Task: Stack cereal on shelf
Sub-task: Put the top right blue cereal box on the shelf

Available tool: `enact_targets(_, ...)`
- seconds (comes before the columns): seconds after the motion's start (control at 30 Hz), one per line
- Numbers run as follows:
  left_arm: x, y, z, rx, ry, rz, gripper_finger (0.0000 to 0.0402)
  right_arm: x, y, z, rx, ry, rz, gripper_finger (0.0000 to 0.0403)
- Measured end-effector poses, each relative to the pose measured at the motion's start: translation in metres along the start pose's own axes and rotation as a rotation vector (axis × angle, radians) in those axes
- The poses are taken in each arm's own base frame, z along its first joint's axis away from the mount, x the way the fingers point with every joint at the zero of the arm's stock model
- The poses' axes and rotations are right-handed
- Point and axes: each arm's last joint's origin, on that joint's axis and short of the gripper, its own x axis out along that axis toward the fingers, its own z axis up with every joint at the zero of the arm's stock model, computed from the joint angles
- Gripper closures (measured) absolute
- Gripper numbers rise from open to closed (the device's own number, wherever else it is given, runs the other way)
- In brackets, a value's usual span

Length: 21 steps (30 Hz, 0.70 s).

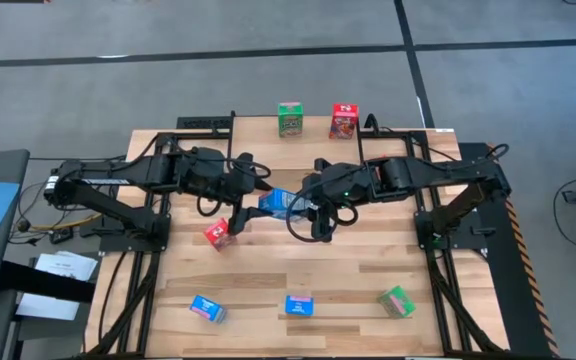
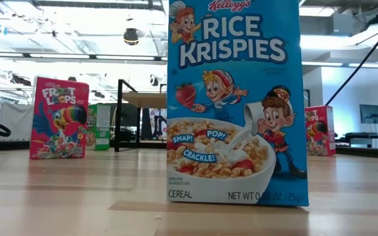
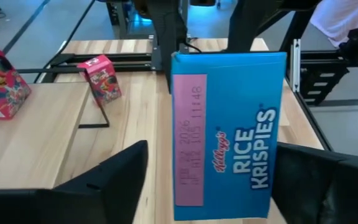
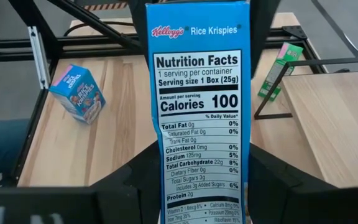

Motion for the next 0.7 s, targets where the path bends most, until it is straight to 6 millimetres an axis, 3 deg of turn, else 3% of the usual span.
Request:
enact_targets(0.2,0.0,-0.0001,0.0,0.0,0.0,-0.002,0.0174,0.0,-0.0002,-0.0001,0.001,0.001,-0.003,0.0202)
enact_targets(0.4,-0.0001,-0.0001,0.0,0.0,0.0,-0.003,0.0191,0.0,-0.0003,-0.0002,-0.005,0.002,-0.003,0.0194)
enact_targets(0.7,-0.0005,0.0005,0.0,0.012,0.0,0.007,0.0196,0.0008,-0.0057,0.0002,-0.002,0.006,-0.01,0.0131)
